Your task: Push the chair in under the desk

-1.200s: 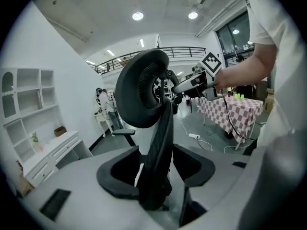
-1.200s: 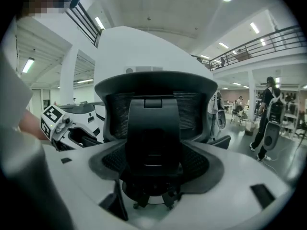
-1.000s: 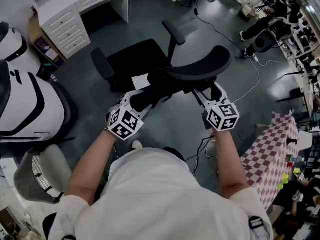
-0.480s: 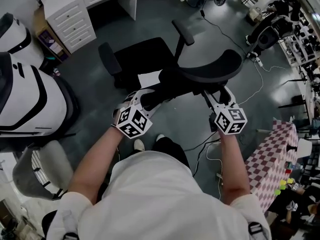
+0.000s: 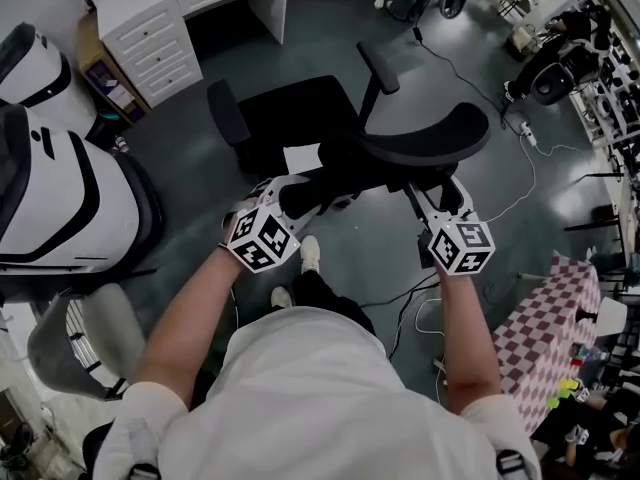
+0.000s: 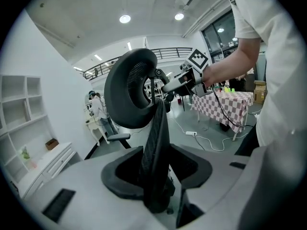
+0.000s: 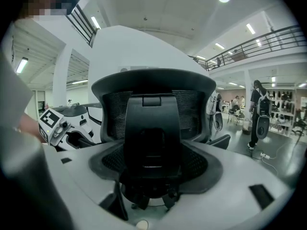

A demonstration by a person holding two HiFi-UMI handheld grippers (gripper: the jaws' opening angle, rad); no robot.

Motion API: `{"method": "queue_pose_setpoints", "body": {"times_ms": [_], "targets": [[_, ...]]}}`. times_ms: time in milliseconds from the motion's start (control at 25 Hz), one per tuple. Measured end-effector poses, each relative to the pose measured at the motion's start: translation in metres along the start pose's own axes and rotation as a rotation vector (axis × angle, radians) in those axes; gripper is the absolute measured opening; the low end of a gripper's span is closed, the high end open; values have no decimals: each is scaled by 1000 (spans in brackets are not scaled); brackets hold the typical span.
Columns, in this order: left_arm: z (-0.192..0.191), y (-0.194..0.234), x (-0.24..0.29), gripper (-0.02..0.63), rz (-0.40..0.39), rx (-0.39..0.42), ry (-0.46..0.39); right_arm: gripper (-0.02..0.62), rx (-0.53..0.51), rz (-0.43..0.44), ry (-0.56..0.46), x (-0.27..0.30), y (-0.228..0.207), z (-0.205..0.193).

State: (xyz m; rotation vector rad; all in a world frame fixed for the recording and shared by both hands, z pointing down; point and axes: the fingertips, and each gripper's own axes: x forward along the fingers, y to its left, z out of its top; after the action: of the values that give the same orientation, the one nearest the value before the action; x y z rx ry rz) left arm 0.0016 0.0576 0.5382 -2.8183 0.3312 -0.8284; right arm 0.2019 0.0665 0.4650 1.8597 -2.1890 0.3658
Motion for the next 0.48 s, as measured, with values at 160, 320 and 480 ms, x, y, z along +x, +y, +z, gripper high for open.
{"method": "queue_pose_setpoints", "body": {"times_ms": [160, 320, 480], "targets": [[2, 11, 4, 164, 2, -13, 2, 313, -3, 21, 2, 15, -5, 7], [3, 22, 11, 166, 3, -28, -5, 313, -5, 26, -8, 27, -12, 13], [3, 37, 18, 166, -3, -40, 8, 313, 3, 20, -19, 41, -18, 19]]}}
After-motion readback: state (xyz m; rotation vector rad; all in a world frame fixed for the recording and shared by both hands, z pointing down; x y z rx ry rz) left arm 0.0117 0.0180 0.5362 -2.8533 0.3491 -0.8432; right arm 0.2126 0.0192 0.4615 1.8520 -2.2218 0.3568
